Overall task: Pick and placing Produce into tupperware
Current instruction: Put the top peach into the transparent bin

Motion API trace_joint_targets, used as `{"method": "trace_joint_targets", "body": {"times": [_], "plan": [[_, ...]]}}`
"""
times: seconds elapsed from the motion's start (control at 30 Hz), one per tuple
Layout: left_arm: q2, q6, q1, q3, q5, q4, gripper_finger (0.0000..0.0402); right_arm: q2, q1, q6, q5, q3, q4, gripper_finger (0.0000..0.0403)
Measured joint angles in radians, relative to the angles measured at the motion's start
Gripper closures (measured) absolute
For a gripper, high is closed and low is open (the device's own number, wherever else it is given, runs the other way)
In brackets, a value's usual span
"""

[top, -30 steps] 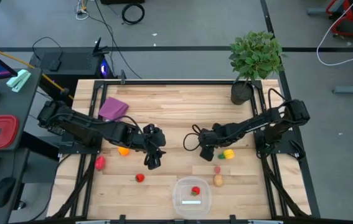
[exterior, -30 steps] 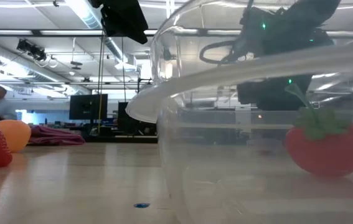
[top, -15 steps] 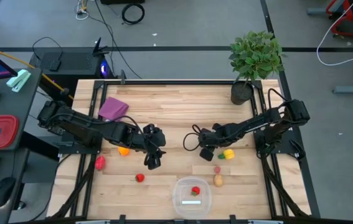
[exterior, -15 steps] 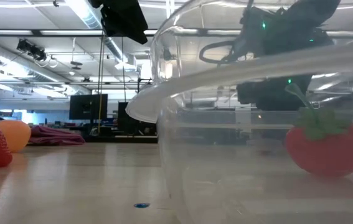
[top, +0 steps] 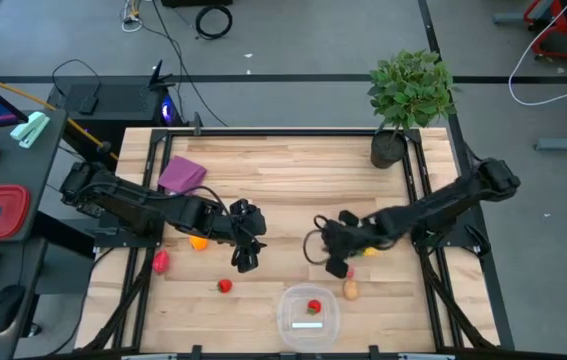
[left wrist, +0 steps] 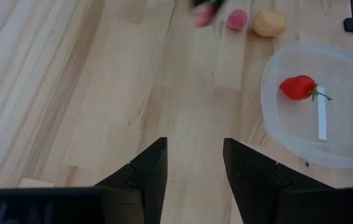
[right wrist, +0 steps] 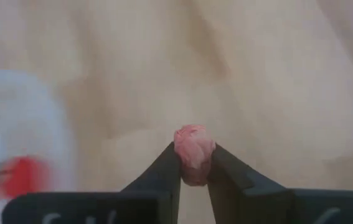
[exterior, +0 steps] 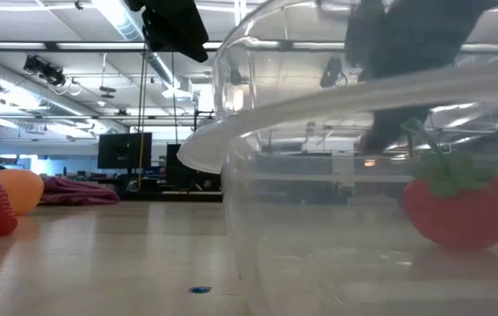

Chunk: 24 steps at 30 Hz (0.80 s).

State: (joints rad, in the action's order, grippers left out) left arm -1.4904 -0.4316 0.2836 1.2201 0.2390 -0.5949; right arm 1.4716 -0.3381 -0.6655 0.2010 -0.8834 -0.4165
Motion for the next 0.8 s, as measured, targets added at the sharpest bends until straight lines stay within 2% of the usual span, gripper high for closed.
{"method": "trace_joint_targets", "body": {"times": [0.17, 0.37, 0.6, 0.8], "plan": [[0.000, 0.000, 0.000, 0.000, 0.000, 0.000, 0.0239, -0.013, -0.166, -0.082, 0.018, -0.048, 0.057, 0.0340], [0.000, 0.000, 0.000, 0.000, 0.000, 0.001, 0.0239, 0.092, -0.335, -0.201, 0.107, -0.050, 0.173, 0.0333], [0.000, -0.002, -0.001, 0.000, 0.000, 0.017, 0.0239, 0.259, -0.393, -0.225, 0.084, -0.050, 0.428, 0.0332], [0.000, -0.001, -0.001, 0.000, 0.000, 0.049, 0.0239, 0.355, -0.390, -0.223, 0.006, -0.066, 0.482, 0.0329]]}}
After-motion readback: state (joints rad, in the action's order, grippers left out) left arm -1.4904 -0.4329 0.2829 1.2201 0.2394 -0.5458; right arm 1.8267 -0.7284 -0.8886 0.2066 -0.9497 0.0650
